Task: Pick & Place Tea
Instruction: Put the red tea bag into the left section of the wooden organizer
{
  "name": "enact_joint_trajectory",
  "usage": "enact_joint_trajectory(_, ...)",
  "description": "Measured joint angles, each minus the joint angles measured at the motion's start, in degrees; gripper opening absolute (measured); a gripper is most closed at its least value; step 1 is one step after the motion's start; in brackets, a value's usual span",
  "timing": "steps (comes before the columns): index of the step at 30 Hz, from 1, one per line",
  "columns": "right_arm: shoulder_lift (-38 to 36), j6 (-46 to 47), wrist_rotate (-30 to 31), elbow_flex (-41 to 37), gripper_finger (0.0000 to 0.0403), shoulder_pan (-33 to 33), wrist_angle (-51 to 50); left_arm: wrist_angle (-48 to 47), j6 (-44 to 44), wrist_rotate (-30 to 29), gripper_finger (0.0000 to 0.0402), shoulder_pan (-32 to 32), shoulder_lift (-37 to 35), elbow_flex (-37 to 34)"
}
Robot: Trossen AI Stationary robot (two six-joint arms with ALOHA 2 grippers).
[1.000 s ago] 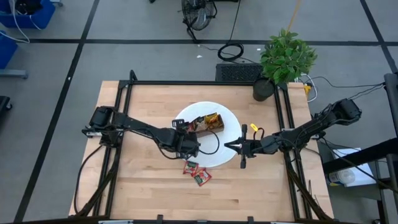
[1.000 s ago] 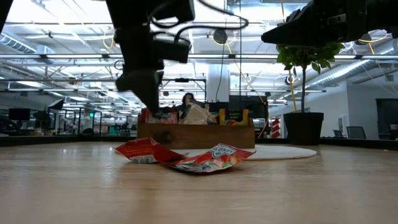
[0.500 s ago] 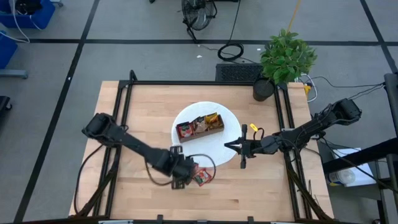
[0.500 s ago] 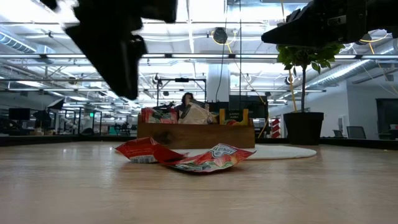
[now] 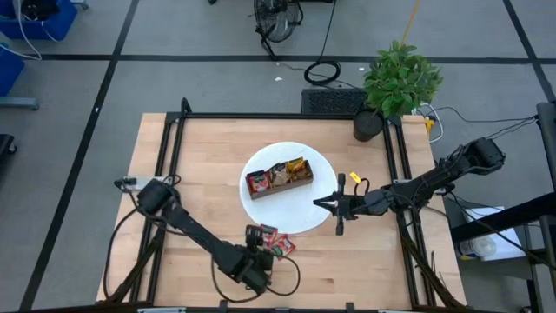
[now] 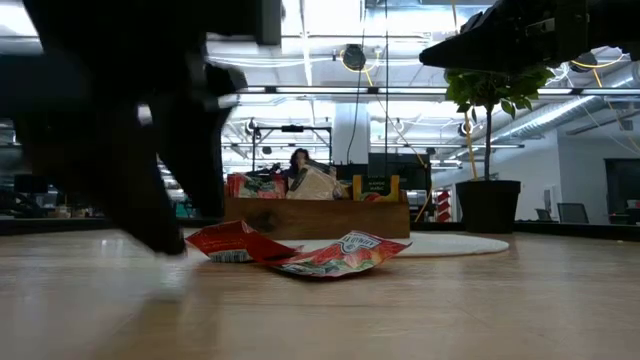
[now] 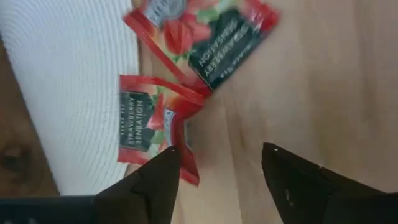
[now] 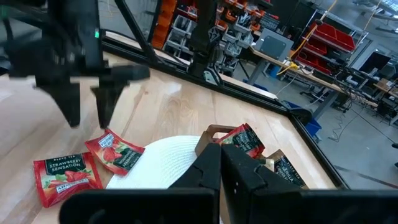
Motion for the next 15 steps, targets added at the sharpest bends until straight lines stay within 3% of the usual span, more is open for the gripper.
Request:
enact_joint_trajectory(10, 0.00, 0.20, -0.02, 0.00, 0.0000, 0.01, -0.30, -2.72, 0.39, -1.15, 0.0254, 2.89, 1.51, 0.04)
enact_joint_trajectory(15, 0.00, 0.21, -0.03, 0.00, 0.0000, 0.00, -0.73, -7.38, 4.55, -2.67, 0.0252, 3.32, 1.24, -0.04)
